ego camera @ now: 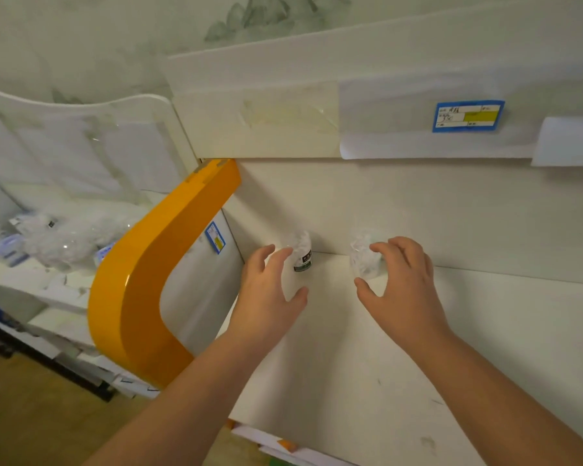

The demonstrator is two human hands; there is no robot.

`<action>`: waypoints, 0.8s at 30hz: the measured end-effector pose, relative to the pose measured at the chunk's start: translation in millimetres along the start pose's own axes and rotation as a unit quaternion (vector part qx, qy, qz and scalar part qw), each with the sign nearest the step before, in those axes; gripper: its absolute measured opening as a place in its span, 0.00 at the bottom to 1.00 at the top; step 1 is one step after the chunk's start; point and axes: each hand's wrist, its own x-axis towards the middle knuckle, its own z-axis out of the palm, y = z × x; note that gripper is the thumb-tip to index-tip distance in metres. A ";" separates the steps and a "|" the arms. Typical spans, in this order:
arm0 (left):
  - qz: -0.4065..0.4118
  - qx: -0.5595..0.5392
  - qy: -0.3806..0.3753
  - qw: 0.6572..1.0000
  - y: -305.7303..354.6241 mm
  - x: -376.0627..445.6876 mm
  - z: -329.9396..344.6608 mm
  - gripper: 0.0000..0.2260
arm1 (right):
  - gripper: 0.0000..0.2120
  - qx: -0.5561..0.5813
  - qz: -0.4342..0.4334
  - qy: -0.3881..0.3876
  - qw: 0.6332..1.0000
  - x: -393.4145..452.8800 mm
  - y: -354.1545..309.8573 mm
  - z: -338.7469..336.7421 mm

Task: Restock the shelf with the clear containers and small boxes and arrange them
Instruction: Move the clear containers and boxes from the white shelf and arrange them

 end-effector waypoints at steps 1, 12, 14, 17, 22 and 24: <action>0.006 0.007 -0.001 1.000 -0.1 -1.0 -2.6 0.28 | 0.24 0.004 -0.002 0.004 1.000 -0.2 -2.3 -0.7; 0.059 0.030 0.002 0.998 23.8 -36.1 -72.4 0.26 | 0.23 0.013 -0.077 0.017 0.997 -3.6 -66.2 -10.0; 0.084 0.026 0.016 0.996 36.1 -57.9 -104.3 0.24 | 0.23 0.018 -0.112 0.000 0.994 -3.4 -94.9 -14.9; 0.129 -0.035 0.083 0.988 43.9 -91.9 -168.3 0.18 | 0.23 0.036 -0.148 -0.023 0.988 -7.1 -143.4 -23.9; 0.059 0.034 0.205 0.976 2.7 -110.3 -254.6 0.13 | 0.20 0.054 -0.206 -0.045 0.976 -21.7 -205.3 -22.9; -0.017 0.064 0.202 0.977 -25.7 -107.8 -274.9 0.18 | 0.19 0.074 -0.220 -0.047 0.971 -27.4 -228.1 -20.1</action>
